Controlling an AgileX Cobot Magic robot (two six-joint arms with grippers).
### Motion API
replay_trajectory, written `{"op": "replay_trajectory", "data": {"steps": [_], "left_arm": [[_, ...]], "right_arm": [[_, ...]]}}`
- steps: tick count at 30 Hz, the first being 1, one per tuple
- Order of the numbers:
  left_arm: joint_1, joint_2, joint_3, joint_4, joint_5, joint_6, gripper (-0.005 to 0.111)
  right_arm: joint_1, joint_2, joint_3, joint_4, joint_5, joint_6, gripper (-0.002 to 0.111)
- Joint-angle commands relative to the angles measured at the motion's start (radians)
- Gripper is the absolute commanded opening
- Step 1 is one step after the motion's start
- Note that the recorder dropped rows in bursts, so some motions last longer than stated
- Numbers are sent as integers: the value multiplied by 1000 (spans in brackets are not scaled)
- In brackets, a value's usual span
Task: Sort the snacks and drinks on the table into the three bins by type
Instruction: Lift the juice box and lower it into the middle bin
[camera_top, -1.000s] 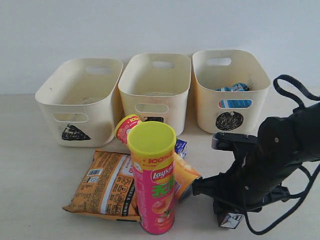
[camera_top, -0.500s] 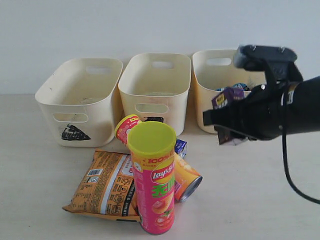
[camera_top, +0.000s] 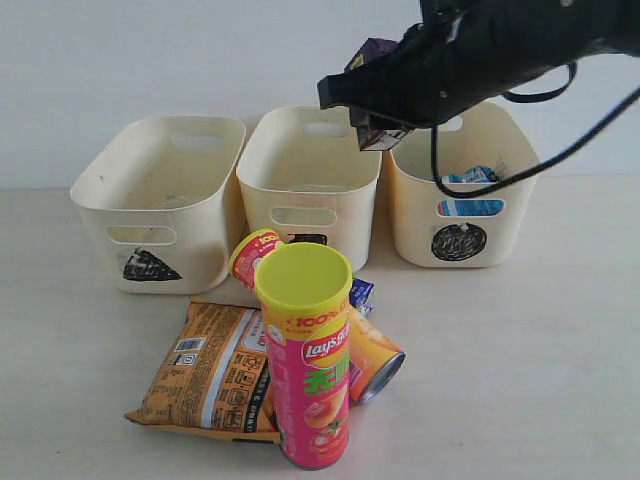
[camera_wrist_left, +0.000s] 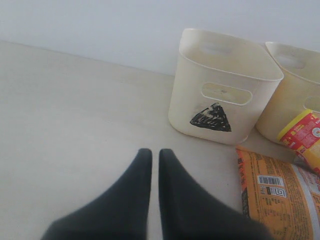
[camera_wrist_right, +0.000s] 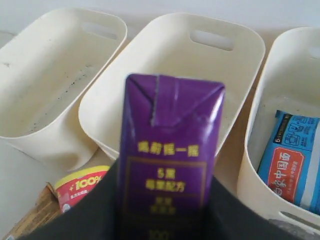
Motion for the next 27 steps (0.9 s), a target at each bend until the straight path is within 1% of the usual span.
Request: {"op": "replay_trajectory", "data": {"steps": [1,4,10,18,23,24,25,26,27], "left_arm": [[3,-3,4,-7,-6,-1,5],[3,-3,4,-7,-6,-1,5],[3,-3,4,-7,-6,-1,5],[3,-3,4,-7,-6,-1,5],[3,-3,4,-7,-6,-1,5],[3,-3,4,-7,-6,-1,5],[3,-3,4,-7,-6,-1,5],[3,-3,4,-7,-6,-1,5],[3,-3,4,-7,-6,-1,5]], "right_arm": [[-4,148,-164,-9,54,-38,1],[-4,273,-314,-39,75,-38,1],[-4,407,-463,-81,75,-38,1],[-4,536,-596,-106,73,-38,1],[-4,569,-621,-106,76,-38,2],[-4,571,-621,-109,76,-38,5],[-4,573,-621,-111,74,-38,11],[-4,573,-621,-118,74,-38,20],[-6,573,-621,-122,74,-38,32]]}}
